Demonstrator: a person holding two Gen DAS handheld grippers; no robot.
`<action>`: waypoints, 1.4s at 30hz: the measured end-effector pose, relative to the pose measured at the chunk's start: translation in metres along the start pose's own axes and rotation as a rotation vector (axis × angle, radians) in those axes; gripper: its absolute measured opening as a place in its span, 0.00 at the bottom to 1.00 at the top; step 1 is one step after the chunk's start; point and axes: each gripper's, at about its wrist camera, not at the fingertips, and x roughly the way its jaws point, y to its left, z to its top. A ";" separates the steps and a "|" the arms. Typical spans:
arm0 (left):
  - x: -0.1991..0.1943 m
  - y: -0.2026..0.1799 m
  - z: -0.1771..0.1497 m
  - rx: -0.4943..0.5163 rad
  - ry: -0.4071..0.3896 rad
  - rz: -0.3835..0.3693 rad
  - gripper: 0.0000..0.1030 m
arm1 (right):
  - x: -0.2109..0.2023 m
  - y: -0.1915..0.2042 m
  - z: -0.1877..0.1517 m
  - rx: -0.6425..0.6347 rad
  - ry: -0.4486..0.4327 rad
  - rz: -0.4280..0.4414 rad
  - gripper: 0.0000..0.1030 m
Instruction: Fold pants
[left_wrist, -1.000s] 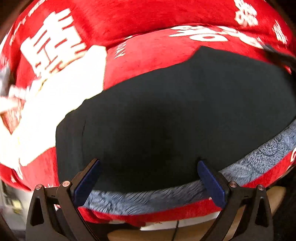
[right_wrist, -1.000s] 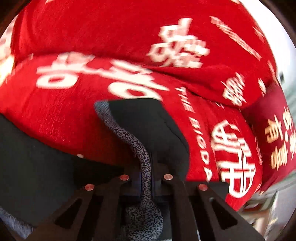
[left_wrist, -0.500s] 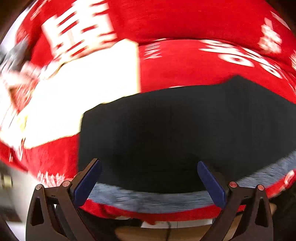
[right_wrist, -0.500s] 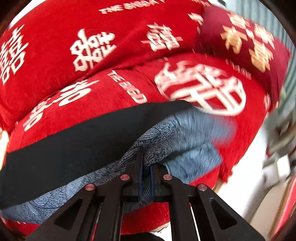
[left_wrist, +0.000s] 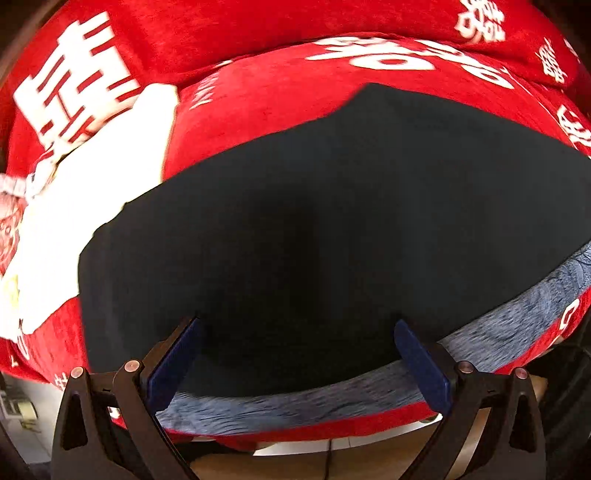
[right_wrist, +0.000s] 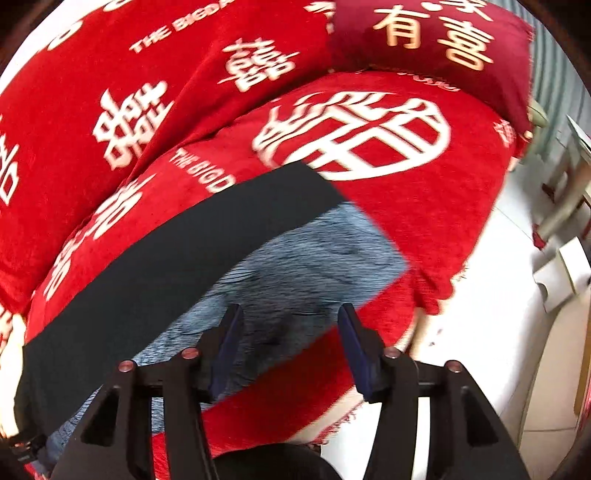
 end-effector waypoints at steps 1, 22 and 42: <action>0.001 0.010 -0.003 -0.013 0.001 0.032 1.00 | -0.001 -0.002 0.001 0.006 0.001 -0.002 0.56; 0.019 0.173 -0.062 -0.475 0.064 0.100 1.00 | 0.030 0.046 -0.019 -0.254 0.149 0.280 0.73; 0.008 0.074 0.002 -0.249 -0.021 -0.069 1.00 | 0.048 0.035 0.027 -0.158 0.074 0.261 0.73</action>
